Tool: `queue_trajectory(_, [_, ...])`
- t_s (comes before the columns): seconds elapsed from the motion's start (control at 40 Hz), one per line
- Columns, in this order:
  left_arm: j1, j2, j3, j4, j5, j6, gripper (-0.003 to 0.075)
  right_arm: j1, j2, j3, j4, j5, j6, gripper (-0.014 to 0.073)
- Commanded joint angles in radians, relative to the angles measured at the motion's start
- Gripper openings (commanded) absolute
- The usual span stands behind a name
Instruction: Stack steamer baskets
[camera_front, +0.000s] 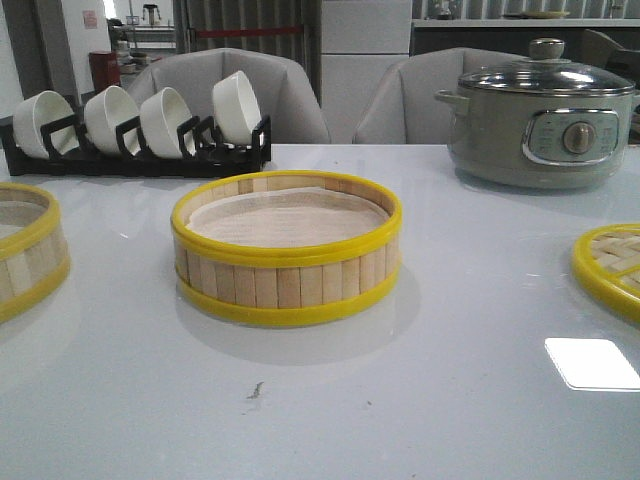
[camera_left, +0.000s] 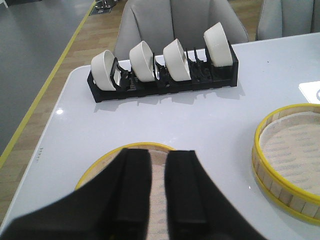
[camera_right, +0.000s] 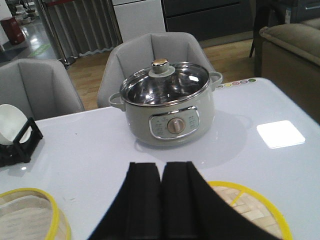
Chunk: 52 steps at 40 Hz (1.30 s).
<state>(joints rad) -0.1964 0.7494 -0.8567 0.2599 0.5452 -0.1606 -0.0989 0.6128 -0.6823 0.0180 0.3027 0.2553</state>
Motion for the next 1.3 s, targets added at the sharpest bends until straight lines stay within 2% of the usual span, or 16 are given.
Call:
queue_trajectory(0.0, [-0.007,-0.001,-0.036,-0.006,-0.078,-0.012,0.0419,0.0,0.026,-0.039,0.027,-0.024,0.007,0.0268])
queue_trajectory(0.03, [-0.007,0.001,-0.036,-0.012,-0.08,-0.012,0.0463,0.0,0.032,-0.039,0.027,-0.009,0.007,0.0307])
queue_trajectory(0.07, [-0.007,0.017,-0.036,-0.016,-0.078,-0.012,0.0503,0.0,0.038,-0.039,0.026,0.01,0.007,0.0391])
queue_trajectory(0.15, [-0.007,0.042,-0.036,-0.021,-0.065,-0.012,0.0505,0.0,0.041,-0.04,0.026,0.02,0.007,0.0455])
queue_trajectory(0.28, [-0.007,0.107,-0.036,-0.033,-0.041,-0.012,0.0505,0.0,0.041,-0.04,0.021,0.027,0.002,0.0455])
queue_trajectory(0.57, [-0.007,0.299,-0.036,-0.069,-0.052,-0.012,0.0492,0.0,0.118,-0.047,0.012,0.085,-0.114,0.0443])
queue_trajectory(0.93, [-0.007,0.431,-0.036,-0.069,-0.122,-0.012,0.0472,0.0,0.332,-0.239,-0.032,0.201,-0.155,0.0443])
queue_trajectory(1.27, [-0.006,0.623,-0.155,-0.069,-0.114,-0.012,0.0472,0.0,0.4,-0.278,-0.031,0.043,-0.154,0.0443])
